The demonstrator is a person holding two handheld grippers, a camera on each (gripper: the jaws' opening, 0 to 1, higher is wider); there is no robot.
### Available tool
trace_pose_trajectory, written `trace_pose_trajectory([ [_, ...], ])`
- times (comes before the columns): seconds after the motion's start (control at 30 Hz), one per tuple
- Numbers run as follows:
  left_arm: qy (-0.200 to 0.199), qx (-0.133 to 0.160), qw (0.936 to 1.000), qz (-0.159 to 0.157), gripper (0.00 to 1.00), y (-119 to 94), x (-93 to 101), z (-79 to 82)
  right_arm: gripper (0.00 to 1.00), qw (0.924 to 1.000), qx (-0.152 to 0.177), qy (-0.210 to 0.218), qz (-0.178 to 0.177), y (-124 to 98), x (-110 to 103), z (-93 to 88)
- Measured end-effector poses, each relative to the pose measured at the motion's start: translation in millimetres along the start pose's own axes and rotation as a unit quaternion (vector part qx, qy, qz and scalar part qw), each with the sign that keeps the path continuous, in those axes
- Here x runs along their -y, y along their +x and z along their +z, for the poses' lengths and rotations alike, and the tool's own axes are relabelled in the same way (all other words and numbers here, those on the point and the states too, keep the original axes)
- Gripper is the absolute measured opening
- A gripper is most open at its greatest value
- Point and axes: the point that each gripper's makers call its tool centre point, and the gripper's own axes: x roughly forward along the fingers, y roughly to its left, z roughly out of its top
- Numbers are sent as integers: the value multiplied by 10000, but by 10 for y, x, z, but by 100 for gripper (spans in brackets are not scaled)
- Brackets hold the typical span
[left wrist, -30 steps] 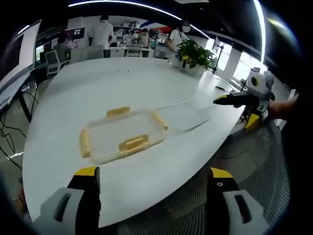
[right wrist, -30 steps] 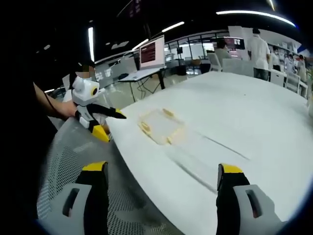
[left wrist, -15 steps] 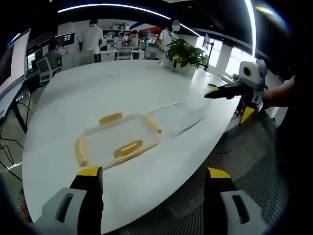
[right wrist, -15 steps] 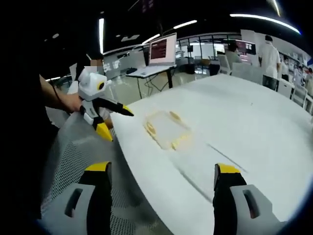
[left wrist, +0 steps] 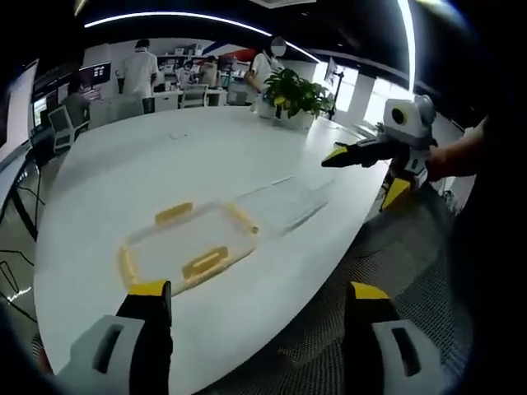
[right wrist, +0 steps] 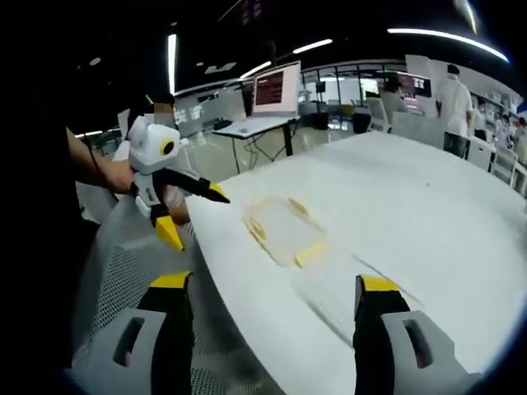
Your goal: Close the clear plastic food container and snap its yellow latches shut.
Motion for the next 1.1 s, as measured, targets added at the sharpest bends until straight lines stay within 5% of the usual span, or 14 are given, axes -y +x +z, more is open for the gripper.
trace_pose_trajectory([
  [1.1, 464, -434, 9975, -319, 81, 6, -468, -102, 74, 9994, -239, -255, -38, 443, 37, 203],
])
